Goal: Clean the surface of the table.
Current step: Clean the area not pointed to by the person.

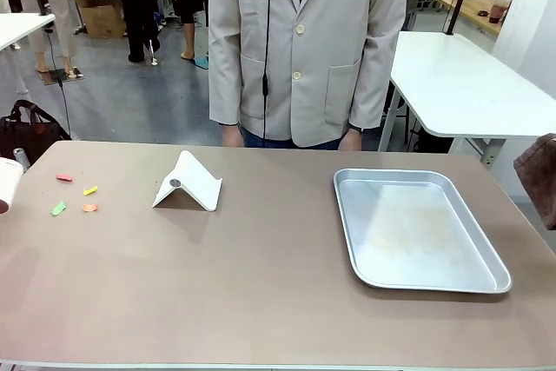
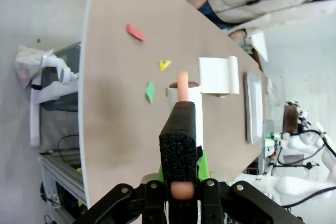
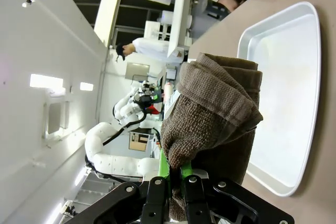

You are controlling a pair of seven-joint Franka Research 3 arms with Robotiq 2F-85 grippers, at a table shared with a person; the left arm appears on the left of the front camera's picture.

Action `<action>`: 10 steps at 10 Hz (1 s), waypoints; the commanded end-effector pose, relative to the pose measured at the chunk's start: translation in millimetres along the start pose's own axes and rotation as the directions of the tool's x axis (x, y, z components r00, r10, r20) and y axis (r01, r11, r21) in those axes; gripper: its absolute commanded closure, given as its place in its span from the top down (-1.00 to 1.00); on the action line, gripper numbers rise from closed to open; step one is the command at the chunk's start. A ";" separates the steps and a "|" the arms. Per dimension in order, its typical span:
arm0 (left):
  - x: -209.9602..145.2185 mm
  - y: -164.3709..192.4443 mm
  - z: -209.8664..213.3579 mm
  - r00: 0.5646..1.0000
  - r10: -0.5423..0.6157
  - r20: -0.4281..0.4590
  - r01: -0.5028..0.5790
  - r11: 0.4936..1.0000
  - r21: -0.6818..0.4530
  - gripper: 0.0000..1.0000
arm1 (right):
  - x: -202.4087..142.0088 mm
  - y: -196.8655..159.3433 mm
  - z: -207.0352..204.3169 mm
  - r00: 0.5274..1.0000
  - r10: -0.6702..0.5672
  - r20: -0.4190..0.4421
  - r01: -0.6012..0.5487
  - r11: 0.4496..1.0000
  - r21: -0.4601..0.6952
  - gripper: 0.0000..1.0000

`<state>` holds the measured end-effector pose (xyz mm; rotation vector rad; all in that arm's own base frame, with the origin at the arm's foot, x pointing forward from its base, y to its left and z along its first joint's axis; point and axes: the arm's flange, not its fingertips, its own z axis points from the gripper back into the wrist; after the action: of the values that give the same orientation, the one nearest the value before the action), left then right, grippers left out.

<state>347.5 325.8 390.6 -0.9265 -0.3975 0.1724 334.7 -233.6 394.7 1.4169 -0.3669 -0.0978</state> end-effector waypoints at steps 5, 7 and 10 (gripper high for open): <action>27.5 10.6 -31.9 0.989 0.145 0.016 -0.145 0.987 0.067 -0.54 | -1.9 3.1 1.4 1.000 0.005 0.000 -0.005 1.000 0.018 -0.81; 26.1 10.8 -43.3 0.990 0.141 0.004 -0.141 0.985 0.097 -0.54 | -1.9 3.1 1.4 1.000 0.005 0.000 -0.005 1.000 0.018 -0.81; 26.3 14.3 -60.7 0.989 0.151 0.009 -0.150 0.979 0.141 -0.54 | -1.9 3.1 1.4 1.000 0.005 0.000 -0.005 1.000 0.018 -0.81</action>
<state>395.0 306.8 356.6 -0.8390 -0.3082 0.3066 334.6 -233.6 394.5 1.4172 -0.3666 -0.0980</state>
